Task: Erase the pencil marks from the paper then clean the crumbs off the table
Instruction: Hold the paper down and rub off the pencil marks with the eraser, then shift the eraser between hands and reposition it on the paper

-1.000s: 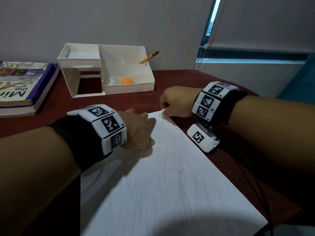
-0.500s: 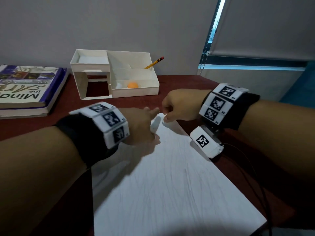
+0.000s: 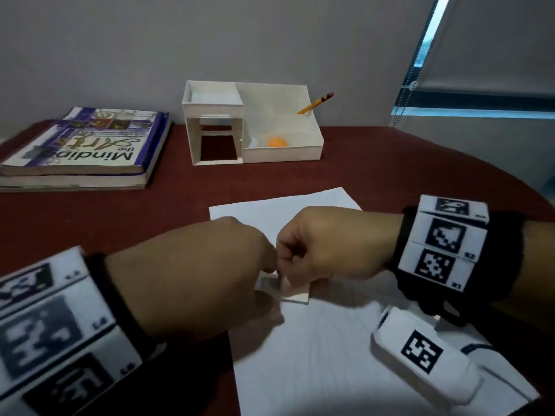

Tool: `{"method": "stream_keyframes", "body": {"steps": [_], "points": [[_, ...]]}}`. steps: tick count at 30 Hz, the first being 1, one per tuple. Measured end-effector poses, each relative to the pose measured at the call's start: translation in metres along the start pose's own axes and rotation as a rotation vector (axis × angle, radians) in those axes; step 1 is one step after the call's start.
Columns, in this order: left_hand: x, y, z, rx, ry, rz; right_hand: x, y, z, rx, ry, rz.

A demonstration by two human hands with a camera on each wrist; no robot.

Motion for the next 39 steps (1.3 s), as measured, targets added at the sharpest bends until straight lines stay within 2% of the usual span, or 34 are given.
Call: {"method": "stream_keyframes", "body": {"steps": [2,4,6,7,9,10,11,12,13,14,16,18,19,20,21,22,24,25,26,27,29,30,31,32,33,34,36,38,39], "points": [[0.010,-0.009,-0.004,0.065,-0.004,-0.007,-0.008,0.002,0.002,0.021,0.012,-0.188],[0.020,-0.022,-0.009,0.142,0.010,0.026,-0.026,0.005,0.005,0.021,-0.070,-0.317],[0.027,-0.032,-0.015,0.124,0.055,0.052,-0.038,0.010,0.009,-0.012,-0.139,-0.351],[0.030,-0.038,-0.020,0.099,0.106,0.054,-0.034,0.017,0.010,-0.052,-0.124,-0.348],[0.037,-0.044,-0.024,0.118,0.162,0.031,-0.010,0.030,0.013,-0.163,0.017,-0.355],[0.043,-0.043,-0.028,0.104,0.261,0.003,0.004,0.033,0.013,-0.200,0.108,-0.366],[0.044,-0.044,-0.030,0.083,0.267,0.002,0.014,0.033,0.012,-0.209,0.185,-0.396],[0.043,-0.046,-0.026,0.130,0.204,0.012,0.017,0.026,0.012,-0.190,0.232,-0.441],[0.044,-0.049,-0.026,0.115,0.263,-0.011,0.014,0.013,0.011,-0.130,0.260,-0.498],[0.047,-0.050,-0.019,0.120,0.176,0.057,0.006,-0.004,0.009,-0.029,0.270,-0.561],[0.049,-0.055,-0.026,0.139,0.328,0.038,-0.016,-0.036,0.004,0.209,0.240,-0.728],[0.047,-0.061,-0.023,0.126,0.275,0.010,-0.032,-0.048,0.000,0.313,0.211,-0.870],[0.055,-0.055,-0.025,0.047,0.250,-0.018,-0.033,-0.042,0.003,0.285,0.171,-0.885],[0.052,-0.051,-0.027,0.006,0.199,-0.019,-0.028,-0.028,0.009,0.193,0.117,-0.833],[0.051,-0.050,-0.023,0.008,0.116,-0.019,-0.019,-0.010,0.014,0.086,0.059,-0.733],[0.057,-0.047,-0.025,0.019,0.112,-0.054,-0.008,0.009,0.018,-0.023,0.032,-0.628],[0.068,-0.045,-0.028,0.026,0.034,-0.040,0.017,0.030,0.020,-0.191,0.138,-0.574],[0.072,-0.045,-0.026,0.030,0.005,-0.058,0.023,0.027,0.019,-0.190,0.184,-0.612],[0.063,-0.049,-0.026,0.035,0.013,-0.071,0.022,0.015,0.017,-0.161,0.193,-0.631],[0.058,-0.053,-0.024,0.052,0.024,-0.056,0.013,-0.005,0.014,-0.021,0.178,-0.615],[0.048,-0.053,-0.019,0.050,-0.046,0.039,-0.014,-0.043,-0.002,0.362,0.195,-0.650],[0.042,-0.053,-0.020,0.067,-0.102,0.068,-0.025,-0.051,-0.009,0.447,0.229,-0.728],[0.035,-0.052,-0.020,0.066,-0.128,0.044,-0.034,-0.052,-0.009,0.449,0.267,-0.827],[0.035,-0.051,-0.021,0.073,-0.116,0.016,-0.040,-0.046,-0.003,0.405,0.238,-0.899],[0.045,-0.048,-0.021,0.071,-0.046,0.010,-0.040,-0.034,0.006,0.337,0.185,-0.925],[0.048,-0.046,-0.020,0.068,-0.038,0.004,-0.036,-0.018,0.018,0.209,0.115,-0.933],[0.040,-0.050,-0.019,0.113,-0.126,-0.008,-0.008,0.012,0.043,-0.071,0.064,-0.876],[0.048,-0.048,-0.017,0.118,-0.121,-0.014,0.014,0.017,0.055,-0.156,0.055,-0.708],[0.045,-0.048,-0.018,0.134,-0.158,-0.039,0.012,0.012,0.051,-0.114,0.054,-0.651]]}}
Point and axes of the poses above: each hand's wrist, its own z-axis towards the middle knuckle, its own x-axis out of the palm, y = z × x, the point moved 5 cm from there along z, towards the middle knuckle, and after that the axes turned 6 degrees about -y, right-handed, at the moved point
